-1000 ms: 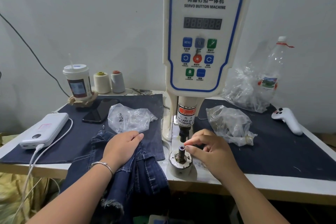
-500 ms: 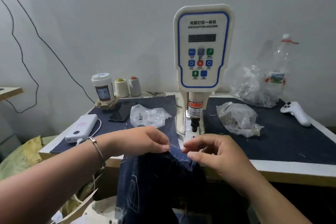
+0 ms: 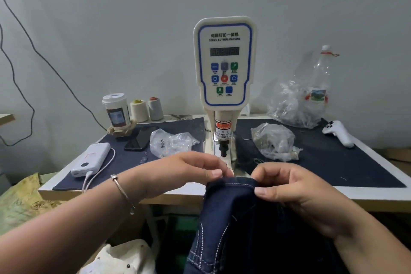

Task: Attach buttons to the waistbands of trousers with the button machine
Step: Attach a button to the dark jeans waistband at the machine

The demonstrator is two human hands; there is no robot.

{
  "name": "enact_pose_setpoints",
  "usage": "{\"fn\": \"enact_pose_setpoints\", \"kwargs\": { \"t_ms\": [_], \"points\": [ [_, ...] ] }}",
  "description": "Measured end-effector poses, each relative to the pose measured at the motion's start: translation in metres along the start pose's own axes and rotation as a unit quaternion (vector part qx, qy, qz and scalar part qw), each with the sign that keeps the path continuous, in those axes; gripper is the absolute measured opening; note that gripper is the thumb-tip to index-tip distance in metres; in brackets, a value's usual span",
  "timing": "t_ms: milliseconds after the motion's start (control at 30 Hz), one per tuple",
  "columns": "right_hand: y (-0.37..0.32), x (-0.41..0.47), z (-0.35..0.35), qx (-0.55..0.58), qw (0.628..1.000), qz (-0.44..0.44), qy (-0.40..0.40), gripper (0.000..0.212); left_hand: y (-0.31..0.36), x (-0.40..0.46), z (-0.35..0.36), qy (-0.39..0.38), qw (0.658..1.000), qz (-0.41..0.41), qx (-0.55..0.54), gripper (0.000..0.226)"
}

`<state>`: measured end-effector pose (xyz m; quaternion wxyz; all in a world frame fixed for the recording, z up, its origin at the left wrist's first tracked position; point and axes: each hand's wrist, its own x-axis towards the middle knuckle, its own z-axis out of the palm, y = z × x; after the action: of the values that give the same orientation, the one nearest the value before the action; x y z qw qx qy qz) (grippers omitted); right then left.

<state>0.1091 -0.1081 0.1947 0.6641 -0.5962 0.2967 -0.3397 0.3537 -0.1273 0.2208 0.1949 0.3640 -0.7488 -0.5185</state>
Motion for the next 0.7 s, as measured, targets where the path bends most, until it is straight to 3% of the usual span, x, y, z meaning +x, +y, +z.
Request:
{"fn": "enact_pose_setpoints", "kwargs": {
  "t_ms": [167,333,467,700],
  "points": [
    [-0.001,-0.004,-0.011,0.063,0.997,0.033,-0.026,0.01,-0.023,0.005,0.019,0.019,0.997,-0.003,-0.079,0.024],
    [0.009,0.005,-0.023,0.059,0.997,0.041,-0.035,0.007,-0.033,0.011,0.026,-0.004,0.979,0.054,-0.196,0.017],
    [0.019,0.02,-0.04,0.037,0.998,0.049,-0.02,0.025,-0.045,0.016,0.021,0.03,0.974,0.067,-0.214,0.01],
    [0.035,0.062,-0.049,-0.015,0.998,0.038,0.047,0.012,-0.084,0.032,0.005,0.123,0.969,0.032,-0.214,0.01]
  ]
}}
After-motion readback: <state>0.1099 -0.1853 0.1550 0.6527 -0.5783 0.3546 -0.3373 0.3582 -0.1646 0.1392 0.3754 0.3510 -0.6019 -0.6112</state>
